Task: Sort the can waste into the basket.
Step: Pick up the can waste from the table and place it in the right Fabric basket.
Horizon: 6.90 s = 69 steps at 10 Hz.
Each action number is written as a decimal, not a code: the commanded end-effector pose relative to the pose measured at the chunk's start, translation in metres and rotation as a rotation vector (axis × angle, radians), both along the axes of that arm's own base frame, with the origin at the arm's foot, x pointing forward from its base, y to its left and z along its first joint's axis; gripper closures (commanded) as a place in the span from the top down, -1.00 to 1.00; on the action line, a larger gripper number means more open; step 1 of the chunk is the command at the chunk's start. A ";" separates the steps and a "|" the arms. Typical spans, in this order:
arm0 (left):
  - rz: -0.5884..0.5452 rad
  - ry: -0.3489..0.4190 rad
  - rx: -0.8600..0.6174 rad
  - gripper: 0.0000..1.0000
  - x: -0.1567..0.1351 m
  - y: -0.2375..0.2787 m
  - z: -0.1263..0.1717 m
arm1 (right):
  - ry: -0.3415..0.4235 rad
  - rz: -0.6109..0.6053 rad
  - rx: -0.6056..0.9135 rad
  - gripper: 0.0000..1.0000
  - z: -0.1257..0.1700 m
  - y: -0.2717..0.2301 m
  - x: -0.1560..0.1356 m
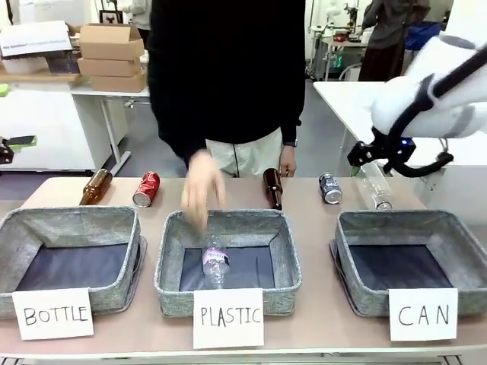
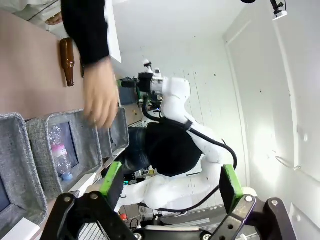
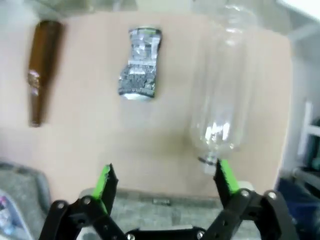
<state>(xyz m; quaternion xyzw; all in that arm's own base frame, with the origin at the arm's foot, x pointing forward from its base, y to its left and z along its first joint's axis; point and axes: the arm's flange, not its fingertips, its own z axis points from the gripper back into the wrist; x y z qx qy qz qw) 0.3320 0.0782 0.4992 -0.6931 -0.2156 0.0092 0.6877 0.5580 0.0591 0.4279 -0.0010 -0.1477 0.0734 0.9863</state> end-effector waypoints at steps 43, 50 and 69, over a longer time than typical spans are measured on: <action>-0.002 -0.028 -0.013 1.00 -0.001 0.000 0.001 | 0.340 0.539 0.358 1.00 0.006 -0.080 -0.187; -0.002 -0.028 -0.013 1.00 -0.001 0.000 0.001 | 0.159 0.578 0.624 1.00 0.012 -0.083 -0.173; 0.001 -0.002 -0.001 1.00 -0.001 0.001 0.000 | 0.207 0.662 1.338 1.00 0.065 -0.085 -0.177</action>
